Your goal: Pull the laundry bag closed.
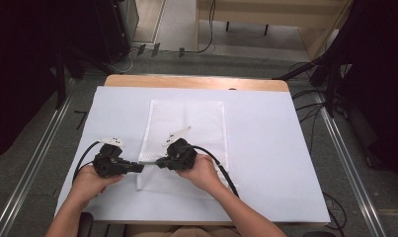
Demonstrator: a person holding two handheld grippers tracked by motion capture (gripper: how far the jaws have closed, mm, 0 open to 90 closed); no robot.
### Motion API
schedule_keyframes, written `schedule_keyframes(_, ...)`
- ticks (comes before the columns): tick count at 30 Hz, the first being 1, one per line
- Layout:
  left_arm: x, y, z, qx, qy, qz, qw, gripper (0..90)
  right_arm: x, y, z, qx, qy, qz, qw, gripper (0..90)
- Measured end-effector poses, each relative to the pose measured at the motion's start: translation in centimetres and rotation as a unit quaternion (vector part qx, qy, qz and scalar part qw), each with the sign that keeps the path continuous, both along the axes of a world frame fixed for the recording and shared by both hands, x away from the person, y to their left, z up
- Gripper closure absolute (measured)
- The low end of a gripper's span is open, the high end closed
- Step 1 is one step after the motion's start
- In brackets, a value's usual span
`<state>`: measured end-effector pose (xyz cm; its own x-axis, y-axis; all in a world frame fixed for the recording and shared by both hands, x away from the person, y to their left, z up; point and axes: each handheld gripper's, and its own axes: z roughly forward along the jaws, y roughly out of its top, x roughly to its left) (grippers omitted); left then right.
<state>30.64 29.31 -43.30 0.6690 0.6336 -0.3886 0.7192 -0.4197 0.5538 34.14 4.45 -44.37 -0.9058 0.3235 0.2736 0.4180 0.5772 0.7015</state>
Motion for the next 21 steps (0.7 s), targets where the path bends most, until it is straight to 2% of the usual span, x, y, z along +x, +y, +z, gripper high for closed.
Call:
schedule_keyframes(6, 0.0, -0.1, 0.0, -0.003, -0.001, 0.000, 1.0000, 88.5, 0.2, -0.8, -0.2, 0.008, 0.010, -0.004, 0.9999, 88.3)
schedule_keyframes(10, 0.1, -0.1, -0.1, -0.001, -0.003, -0.002, 1.0000, 88.5, 0.2, -1.1, -0.1, 0.001, 0.005, 0.001, 1.0000, 88.3)
schedule_keyframes(12, 0.1, 0.0, -0.1, -0.007, -0.002, -0.001, 1.0000, 88.4, 0.3, -1.3, -0.1, -0.002, 0.003, 0.000, 1.0000, 88.3)
schedule_keyframes(15, 0.0, -0.1, -0.1, -0.007, -0.004, -0.002, 1.0000, 88.4, 0.4, -1.5, -0.1, 0.008, 0.012, -0.003, 0.9999, 88.3)
schedule_keyframes(21, 0.1, -0.1, -0.1, -0.005, -0.002, -0.003, 1.0000, 88.4, 0.2, -1.9, 0.0, -0.002, 0.001, 0.000, 1.0000, 88.3)
